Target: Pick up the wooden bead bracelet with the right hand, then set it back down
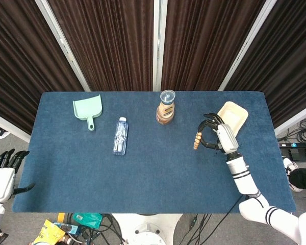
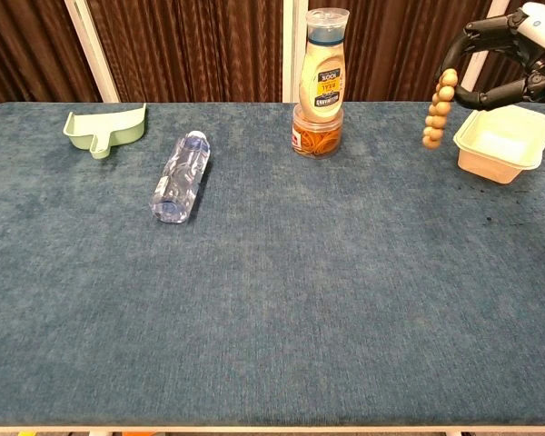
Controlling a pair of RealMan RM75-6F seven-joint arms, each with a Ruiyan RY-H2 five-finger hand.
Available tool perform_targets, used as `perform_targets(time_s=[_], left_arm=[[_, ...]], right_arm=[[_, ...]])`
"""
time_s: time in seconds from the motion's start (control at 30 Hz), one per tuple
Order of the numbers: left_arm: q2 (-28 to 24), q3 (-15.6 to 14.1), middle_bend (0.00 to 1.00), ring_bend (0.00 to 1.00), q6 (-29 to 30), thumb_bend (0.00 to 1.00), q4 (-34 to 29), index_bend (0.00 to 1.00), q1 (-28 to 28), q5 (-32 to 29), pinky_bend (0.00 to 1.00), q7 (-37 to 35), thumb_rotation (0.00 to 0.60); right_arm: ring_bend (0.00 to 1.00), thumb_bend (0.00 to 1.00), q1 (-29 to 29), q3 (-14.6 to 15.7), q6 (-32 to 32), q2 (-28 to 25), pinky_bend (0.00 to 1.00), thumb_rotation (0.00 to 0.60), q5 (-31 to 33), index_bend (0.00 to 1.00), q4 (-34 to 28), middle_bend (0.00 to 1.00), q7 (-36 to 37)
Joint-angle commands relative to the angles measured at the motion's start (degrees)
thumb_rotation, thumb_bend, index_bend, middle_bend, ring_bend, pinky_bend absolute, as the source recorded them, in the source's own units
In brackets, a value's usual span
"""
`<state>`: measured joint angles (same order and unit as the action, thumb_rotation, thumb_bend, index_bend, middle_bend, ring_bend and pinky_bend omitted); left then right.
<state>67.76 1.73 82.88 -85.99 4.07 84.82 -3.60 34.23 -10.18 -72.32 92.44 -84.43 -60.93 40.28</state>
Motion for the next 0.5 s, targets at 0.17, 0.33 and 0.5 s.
perform_targets(time_s=[0.17, 0.33, 0.5], left_arm=[[-0.3, -0.3, 0.13, 0.0, 0.3, 0.0, -0.3, 0.15, -0.3, 0.1, 0.0, -0.6, 0.6], [-0.3, -0.6, 0.13, 0.0, 0.0, 0.0, -0.2, 0.15, -0.2, 0.4, 0.0, -1.0, 0.6], [-0.2, -0.8, 0.13, 0.0, -0.3, 0.0, 0.4, 0.15, -0.1, 0.4, 0.0, -1.9, 0.6]], right_arm=[[0.21, 0.76, 0.5, -0.1, 6.0, -2.1, 0.13, 0.6, 1.3, 0.66, -4.2, 0.51, 13.3], [0.27, 0.91, 1.6, 1.2, 14.4, -6.1, 0.13, 0.6, 2.2, 0.68, -9.7, 0.57, 25.4], [0.3, 0.95, 2.9, 4.4, 24.2, -12.8, 0.13, 0.6, 1.2, 0.72, -16.4, 0.6, 36.7]])
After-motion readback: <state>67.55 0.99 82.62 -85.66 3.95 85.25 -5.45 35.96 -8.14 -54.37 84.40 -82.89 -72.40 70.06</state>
